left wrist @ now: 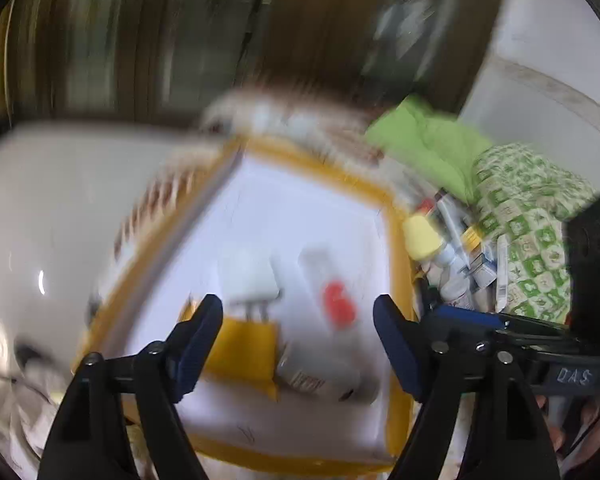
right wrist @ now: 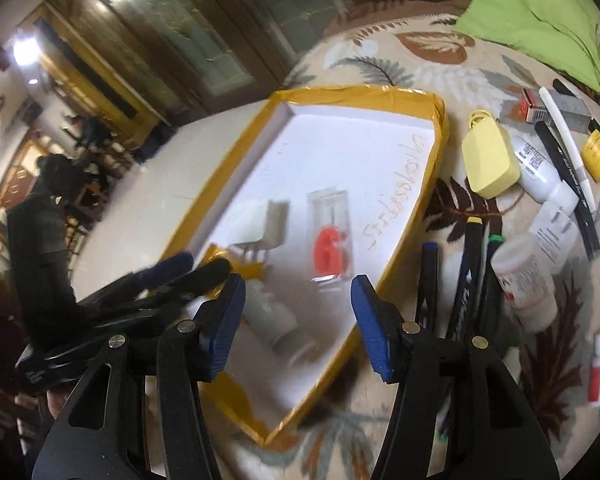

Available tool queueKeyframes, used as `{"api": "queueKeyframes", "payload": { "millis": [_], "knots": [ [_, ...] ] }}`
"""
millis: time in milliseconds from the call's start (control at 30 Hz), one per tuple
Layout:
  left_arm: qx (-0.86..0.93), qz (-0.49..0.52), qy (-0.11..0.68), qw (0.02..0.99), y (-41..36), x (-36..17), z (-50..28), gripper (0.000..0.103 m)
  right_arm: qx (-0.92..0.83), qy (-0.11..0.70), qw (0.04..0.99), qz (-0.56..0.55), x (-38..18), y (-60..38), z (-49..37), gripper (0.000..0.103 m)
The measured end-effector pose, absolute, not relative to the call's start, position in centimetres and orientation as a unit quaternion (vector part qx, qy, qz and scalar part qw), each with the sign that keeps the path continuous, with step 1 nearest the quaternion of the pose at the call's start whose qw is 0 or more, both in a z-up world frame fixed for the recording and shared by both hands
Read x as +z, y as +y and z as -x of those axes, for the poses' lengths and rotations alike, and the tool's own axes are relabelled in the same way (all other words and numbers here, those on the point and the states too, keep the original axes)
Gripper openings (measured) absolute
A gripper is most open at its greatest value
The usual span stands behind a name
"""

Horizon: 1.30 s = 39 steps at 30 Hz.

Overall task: Organize objects
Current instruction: 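Carry the candle box and white charger into the tray and open both tools, then grasp the red-labelled pill bottle with the right tool while the left tool grasps the dropper bottle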

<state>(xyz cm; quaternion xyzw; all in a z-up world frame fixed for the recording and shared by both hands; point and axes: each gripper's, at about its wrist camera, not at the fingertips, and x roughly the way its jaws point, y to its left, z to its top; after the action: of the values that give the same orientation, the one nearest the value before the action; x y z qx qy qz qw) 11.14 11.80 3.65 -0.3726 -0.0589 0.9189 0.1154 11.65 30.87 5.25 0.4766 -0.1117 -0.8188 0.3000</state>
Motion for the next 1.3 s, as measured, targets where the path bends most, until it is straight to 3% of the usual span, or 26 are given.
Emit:
{"api": "queueKeyframes", "payload": {
  "millis": [100, 333, 733, 867, 1000, 1300],
  "knots": [
    [0.890, 0.437, -0.063, 0.113, 12.4, 2.3, -10.3, 0.079, -0.826, -0.100, 0.287, -0.475, 5.2, 32.3, -13.0, 0.055],
    [0.868, 0.477, -0.084, 0.106, 12.5, 1.0, -10.6, 0.079, -0.818, -0.124, 0.282, -0.486, 4.5, 35.2, -15.1, 0.055],
    [0.870, 0.457, -0.110, 0.147, 16.0, 2.7, -14.4, 0.079, -0.824, -0.115, 0.257, -0.491, 4.2, 39.3, -16.0, 0.055],
    [0.878, 0.448, -0.056, 0.157, 18.4, 3.2, -15.2, 0.079, -0.828, -0.121, 0.240, -0.492, 4.1, 41.8, -16.3, 0.055],
    [0.886, 0.421, -0.095, 0.169, 18.1, 4.5, -16.3, 0.079, -0.838, -0.128, 0.227, -0.480, 4.7, 45.1, -16.9, 0.055],
    [0.839, 0.485, -0.092, 0.230, 25.5, 3.4, -16.7, 0.077, -0.861, -0.176, 0.153, -0.452, 4.4, 53.1, -16.9, 0.055]
  ]
}}
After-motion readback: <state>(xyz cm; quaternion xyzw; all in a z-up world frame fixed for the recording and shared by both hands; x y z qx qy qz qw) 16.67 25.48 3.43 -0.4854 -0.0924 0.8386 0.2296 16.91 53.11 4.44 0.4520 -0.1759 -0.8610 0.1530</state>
